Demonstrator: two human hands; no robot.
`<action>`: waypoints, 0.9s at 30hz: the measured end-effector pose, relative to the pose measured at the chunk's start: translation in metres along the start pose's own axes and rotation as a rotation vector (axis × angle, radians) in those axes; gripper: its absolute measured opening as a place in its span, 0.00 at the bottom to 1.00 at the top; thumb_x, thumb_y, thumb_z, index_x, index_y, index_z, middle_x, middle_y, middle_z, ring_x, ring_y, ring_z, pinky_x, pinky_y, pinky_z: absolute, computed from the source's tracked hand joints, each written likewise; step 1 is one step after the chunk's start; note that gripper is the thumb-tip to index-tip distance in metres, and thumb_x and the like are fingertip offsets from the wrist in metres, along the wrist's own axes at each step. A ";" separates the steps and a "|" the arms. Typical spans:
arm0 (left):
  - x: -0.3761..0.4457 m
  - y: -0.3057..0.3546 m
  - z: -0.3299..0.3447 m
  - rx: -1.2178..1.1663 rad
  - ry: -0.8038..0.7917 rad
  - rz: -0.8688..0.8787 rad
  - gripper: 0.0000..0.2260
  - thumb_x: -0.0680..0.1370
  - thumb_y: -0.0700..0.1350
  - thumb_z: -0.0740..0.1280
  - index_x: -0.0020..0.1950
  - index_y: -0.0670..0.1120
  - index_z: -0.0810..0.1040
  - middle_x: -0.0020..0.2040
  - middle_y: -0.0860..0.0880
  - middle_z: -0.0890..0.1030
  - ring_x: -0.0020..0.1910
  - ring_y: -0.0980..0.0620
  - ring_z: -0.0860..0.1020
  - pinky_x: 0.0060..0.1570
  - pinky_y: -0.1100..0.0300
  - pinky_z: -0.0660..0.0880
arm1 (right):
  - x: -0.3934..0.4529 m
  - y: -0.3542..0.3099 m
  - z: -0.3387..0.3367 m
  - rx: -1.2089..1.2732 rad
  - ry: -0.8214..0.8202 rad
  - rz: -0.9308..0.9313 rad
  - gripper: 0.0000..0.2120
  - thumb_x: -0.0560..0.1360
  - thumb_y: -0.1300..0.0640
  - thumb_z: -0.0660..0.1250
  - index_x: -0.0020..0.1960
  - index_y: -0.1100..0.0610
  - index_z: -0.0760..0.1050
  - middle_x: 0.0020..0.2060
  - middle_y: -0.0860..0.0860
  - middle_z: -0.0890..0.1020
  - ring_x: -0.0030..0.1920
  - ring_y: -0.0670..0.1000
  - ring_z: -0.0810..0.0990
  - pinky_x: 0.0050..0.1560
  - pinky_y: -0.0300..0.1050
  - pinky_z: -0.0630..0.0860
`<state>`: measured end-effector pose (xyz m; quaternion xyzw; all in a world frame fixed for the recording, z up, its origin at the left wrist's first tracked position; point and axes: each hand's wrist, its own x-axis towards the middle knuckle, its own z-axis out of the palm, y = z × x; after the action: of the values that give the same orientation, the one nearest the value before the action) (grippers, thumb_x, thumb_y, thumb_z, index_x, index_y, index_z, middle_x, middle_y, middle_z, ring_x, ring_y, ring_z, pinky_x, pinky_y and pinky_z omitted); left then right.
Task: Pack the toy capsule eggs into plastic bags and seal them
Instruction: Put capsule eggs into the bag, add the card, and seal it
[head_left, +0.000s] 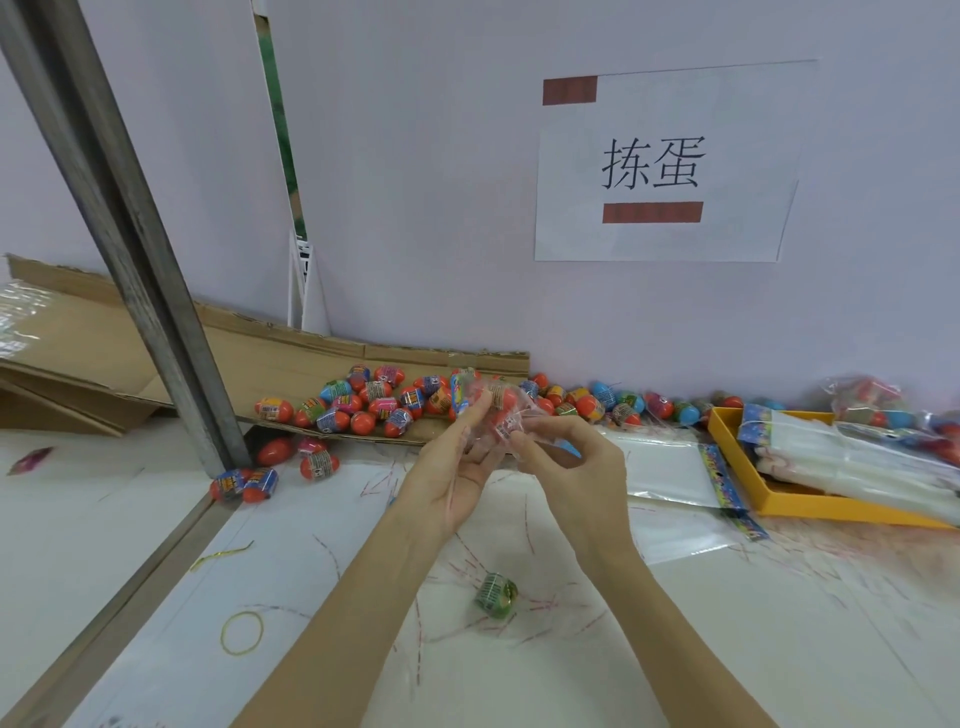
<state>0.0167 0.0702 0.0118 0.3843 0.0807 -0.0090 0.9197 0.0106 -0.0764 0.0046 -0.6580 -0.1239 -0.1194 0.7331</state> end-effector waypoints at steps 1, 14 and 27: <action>0.000 -0.001 0.001 -0.019 -0.001 -0.027 0.12 0.75 0.44 0.77 0.54 0.38 0.88 0.55 0.39 0.87 0.51 0.45 0.86 0.53 0.53 0.85 | 0.000 0.001 0.001 -0.014 0.003 -0.025 0.06 0.74 0.59 0.79 0.50 0.54 0.85 0.46 0.45 0.87 0.47 0.44 0.87 0.47 0.40 0.84; -0.003 -0.010 0.005 -0.022 -0.038 -0.006 0.24 0.80 0.53 0.72 0.65 0.34 0.82 0.59 0.38 0.84 0.60 0.43 0.85 0.67 0.46 0.78 | -0.008 0.007 0.009 -0.296 -0.071 -0.238 0.16 0.80 0.64 0.70 0.62 0.47 0.83 0.56 0.40 0.84 0.57 0.46 0.81 0.50 0.38 0.76; -0.005 0.001 0.002 -0.029 -0.101 0.002 0.17 0.82 0.51 0.69 0.59 0.37 0.84 0.56 0.37 0.84 0.54 0.41 0.84 0.54 0.49 0.83 | -0.012 0.004 0.015 -0.384 -0.059 -0.344 0.15 0.77 0.65 0.74 0.59 0.51 0.83 0.55 0.45 0.83 0.57 0.42 0.79 0.53 0.26 0.71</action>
<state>0.0120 0.0689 0.0145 0.3701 0.0339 -0.0264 0.9280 0.0006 -0.0613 -0.0013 -0.7575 -0.2302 -0.2445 0.5598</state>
